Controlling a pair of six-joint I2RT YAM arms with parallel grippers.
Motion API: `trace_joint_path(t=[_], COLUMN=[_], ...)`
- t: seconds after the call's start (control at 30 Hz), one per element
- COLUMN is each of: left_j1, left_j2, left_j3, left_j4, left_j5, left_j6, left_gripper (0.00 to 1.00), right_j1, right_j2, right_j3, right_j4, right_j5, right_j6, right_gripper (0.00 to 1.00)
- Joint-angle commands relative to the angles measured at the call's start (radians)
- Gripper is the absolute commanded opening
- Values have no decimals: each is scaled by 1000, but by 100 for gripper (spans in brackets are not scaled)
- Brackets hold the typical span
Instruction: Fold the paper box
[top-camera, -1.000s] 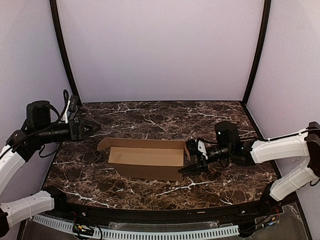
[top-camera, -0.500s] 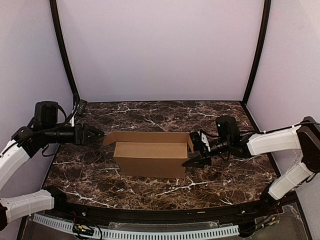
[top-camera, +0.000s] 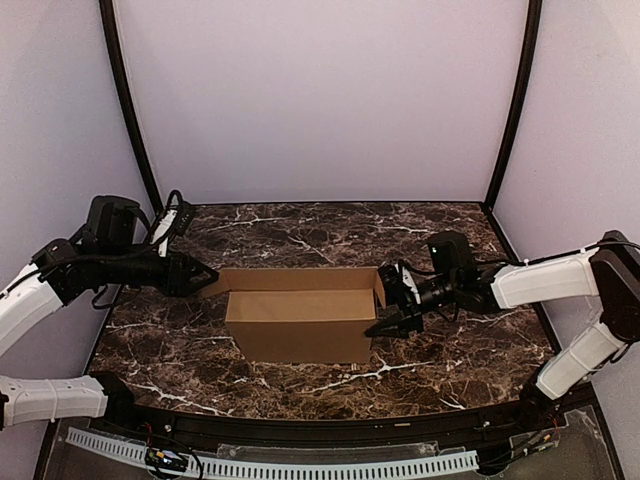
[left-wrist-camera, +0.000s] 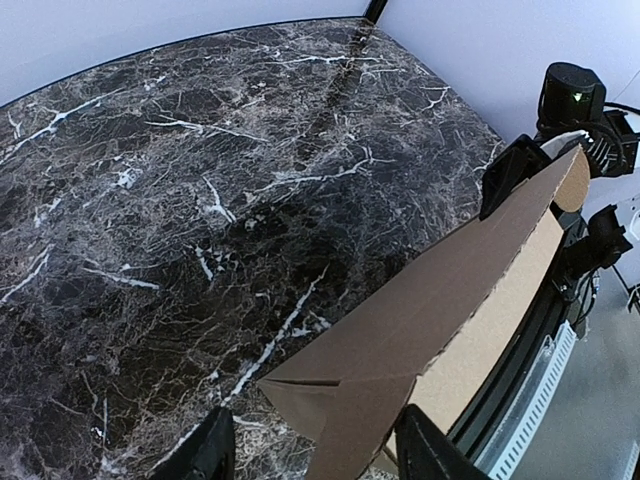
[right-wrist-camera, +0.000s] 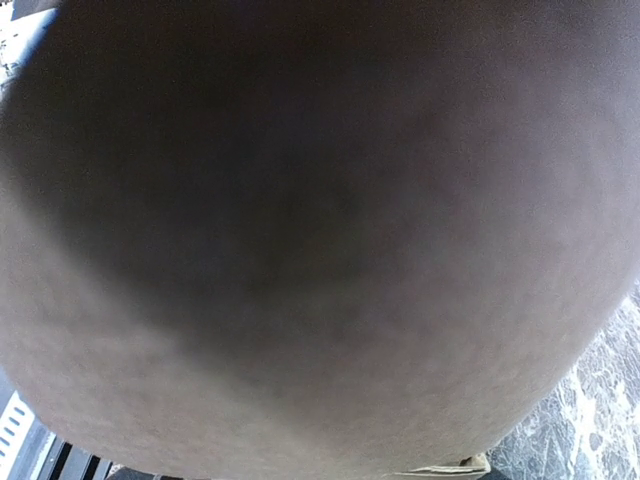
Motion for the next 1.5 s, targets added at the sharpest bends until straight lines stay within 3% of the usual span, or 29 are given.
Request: trace_joint_path(t=[0.0,0.4,0.63,1.0,1.2,1.47], left_j1=[-5,-13,-14,-21,-21,-23], left_j2=[0,-21,-11,3,2,4], left_j3=[19,-21,-36,-59,-71,-81], left_j4=[-41,20,32,32,68,108], left_j5=[-26,130,124,85,132,166], left_j6=[59,53,65,88,59,-43], left_gripper=[52,44,32,21,2,1], right_j1=[-5,-5,-6,-6,-6,8], right_j2=[9,25,25,24,27,14], right_j3=[7,24,24,21,16,-16], right_j4=[-60,-35,-26,-10,18,75], right_j5=[-10,0,7,7,19,77], right_j6=[3,40,55,69,91,128], right_gripper=[38,40,40,41,40,37])
